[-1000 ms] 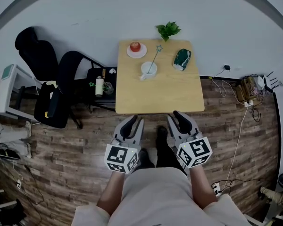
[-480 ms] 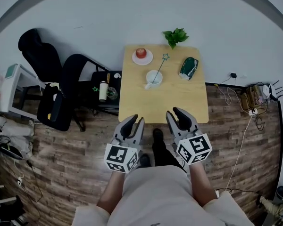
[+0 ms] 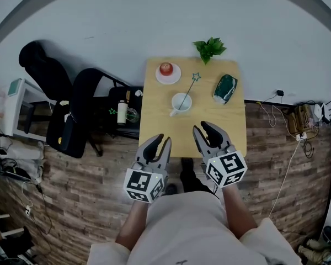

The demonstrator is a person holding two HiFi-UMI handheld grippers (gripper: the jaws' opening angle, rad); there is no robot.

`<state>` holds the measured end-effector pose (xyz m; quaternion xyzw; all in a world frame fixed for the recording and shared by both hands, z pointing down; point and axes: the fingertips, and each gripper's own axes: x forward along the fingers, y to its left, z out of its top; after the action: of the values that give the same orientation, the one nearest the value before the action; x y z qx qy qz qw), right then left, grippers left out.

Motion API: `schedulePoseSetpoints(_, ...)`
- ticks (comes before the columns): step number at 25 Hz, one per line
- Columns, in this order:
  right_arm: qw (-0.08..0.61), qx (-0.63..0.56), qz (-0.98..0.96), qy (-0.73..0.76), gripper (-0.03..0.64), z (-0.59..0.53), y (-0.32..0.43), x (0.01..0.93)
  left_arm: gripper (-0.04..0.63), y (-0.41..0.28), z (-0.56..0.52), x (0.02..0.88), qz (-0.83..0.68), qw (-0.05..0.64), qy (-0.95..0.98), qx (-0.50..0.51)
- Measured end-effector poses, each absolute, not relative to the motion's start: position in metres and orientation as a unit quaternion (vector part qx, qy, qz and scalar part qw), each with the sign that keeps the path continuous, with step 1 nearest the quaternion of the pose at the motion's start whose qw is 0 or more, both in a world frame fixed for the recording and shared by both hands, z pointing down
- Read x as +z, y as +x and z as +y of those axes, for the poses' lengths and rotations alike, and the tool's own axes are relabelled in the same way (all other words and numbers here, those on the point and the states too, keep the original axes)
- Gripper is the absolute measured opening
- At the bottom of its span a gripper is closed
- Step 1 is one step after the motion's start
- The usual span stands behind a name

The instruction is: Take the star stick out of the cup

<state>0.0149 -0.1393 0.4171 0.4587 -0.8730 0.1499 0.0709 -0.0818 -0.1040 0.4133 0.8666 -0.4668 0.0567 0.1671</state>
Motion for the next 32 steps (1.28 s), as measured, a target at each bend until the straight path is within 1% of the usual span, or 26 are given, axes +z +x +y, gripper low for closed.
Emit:
schedulePoseSetpoints(12, 0.098, 0.172, -0.883, 0.424, 0.095, -0.227, 0.039, 0.453, 0.060, -0.049, -0.179, 0.433, -0.495, 0.194, 0.845, 0.060)
schedulePoseSetpoints(17, 0.107, 0.183, -0.888, 0.408, 0.095, -0.251, 0.043, 0.474, 0.060, -0.041, -0.200, 0.441, -0.509, 0.194, 0.836, 0.061)
schedulePoseSetpoints(32, 0.097, 0.210, -0.879, 0.416, 0.109, -0.298, 0.047, 0.513, 0.060, -0.046, -0.220, 0.449, -0.531, 0.196, 0.822, 0.059)
